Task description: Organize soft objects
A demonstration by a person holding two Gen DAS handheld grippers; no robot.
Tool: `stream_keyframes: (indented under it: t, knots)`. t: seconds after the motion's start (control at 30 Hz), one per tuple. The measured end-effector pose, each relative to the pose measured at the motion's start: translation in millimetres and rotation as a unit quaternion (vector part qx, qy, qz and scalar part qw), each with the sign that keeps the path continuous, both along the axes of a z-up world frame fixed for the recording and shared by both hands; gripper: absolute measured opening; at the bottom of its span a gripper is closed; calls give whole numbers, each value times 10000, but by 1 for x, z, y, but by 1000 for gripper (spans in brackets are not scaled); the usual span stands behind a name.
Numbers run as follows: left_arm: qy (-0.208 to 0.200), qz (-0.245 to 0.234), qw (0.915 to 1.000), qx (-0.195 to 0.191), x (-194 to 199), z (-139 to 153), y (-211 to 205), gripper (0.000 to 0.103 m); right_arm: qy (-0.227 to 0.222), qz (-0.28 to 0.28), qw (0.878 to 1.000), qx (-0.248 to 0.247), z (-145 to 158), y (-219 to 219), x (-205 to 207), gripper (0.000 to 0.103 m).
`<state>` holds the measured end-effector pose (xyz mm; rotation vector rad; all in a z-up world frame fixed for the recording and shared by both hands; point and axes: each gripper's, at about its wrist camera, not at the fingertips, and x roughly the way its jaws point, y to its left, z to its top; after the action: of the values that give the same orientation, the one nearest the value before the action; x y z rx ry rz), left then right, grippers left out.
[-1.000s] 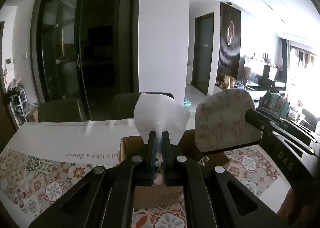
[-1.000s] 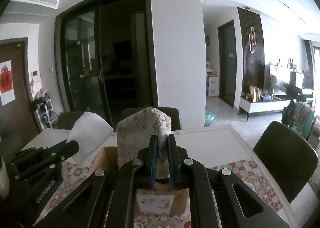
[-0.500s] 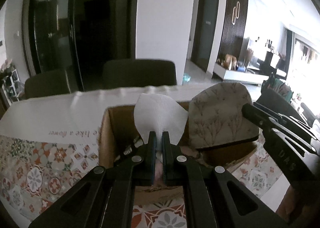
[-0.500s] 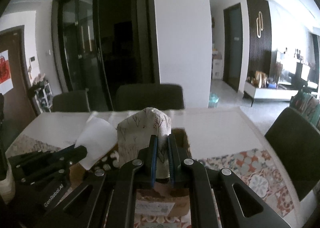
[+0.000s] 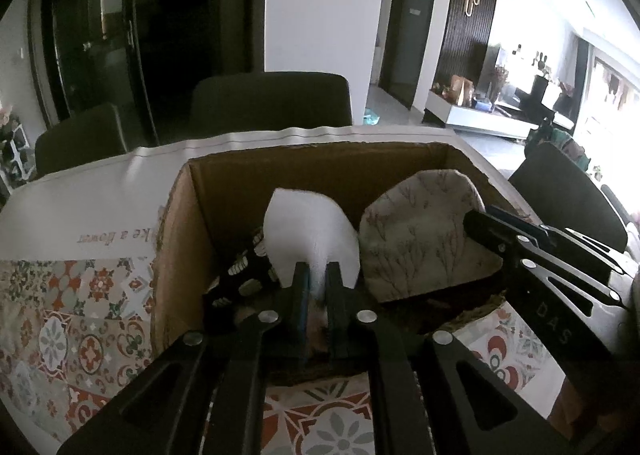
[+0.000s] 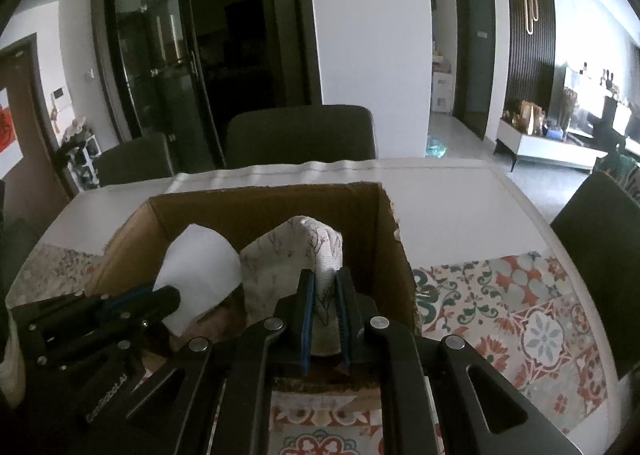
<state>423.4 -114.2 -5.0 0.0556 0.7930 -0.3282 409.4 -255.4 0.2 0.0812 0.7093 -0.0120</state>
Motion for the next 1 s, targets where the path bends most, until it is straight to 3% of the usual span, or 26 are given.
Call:
stream_keyframes:
  t: [0.1, 0.17, 0.2, 0.5, 0.57, 0.73, 1.0]
  knots:
    - [-20, 25, 10000, 19, -2, 2, 0, 29, 15, -19, 10000, -80, 0, 1, -1, 17]
    - [-76, 59, 10000, 8, -4, 4, 2, 41, -3, -47, 9999, -103, 2, 2, -2, 29]
    - [-112, 91, 9999, 18, -6, 6, 3, 41, -34, -64, 9999, -93, 4, 2, -4, 33]
    - [-447, 389, 9982, 87, -35, 31, 16, 48, -247, -158, 9994, -181, 26, 4, -31, 34]
    - [-535, 449, 9975, 134, -46, 37, 19, 49, -296, -193, 9991, -213, 33, 6, -41, 39]
    - [-753, 606, 9951, 190, -81, 55, 29, 49, -497, -239, 9981, -273, 53, 11, -76, 42]
    - [-1268, 871, 9878, 239, -143, 90, 45, 61, -727, -327, 9965, -232, 84, 21, -136, 51]
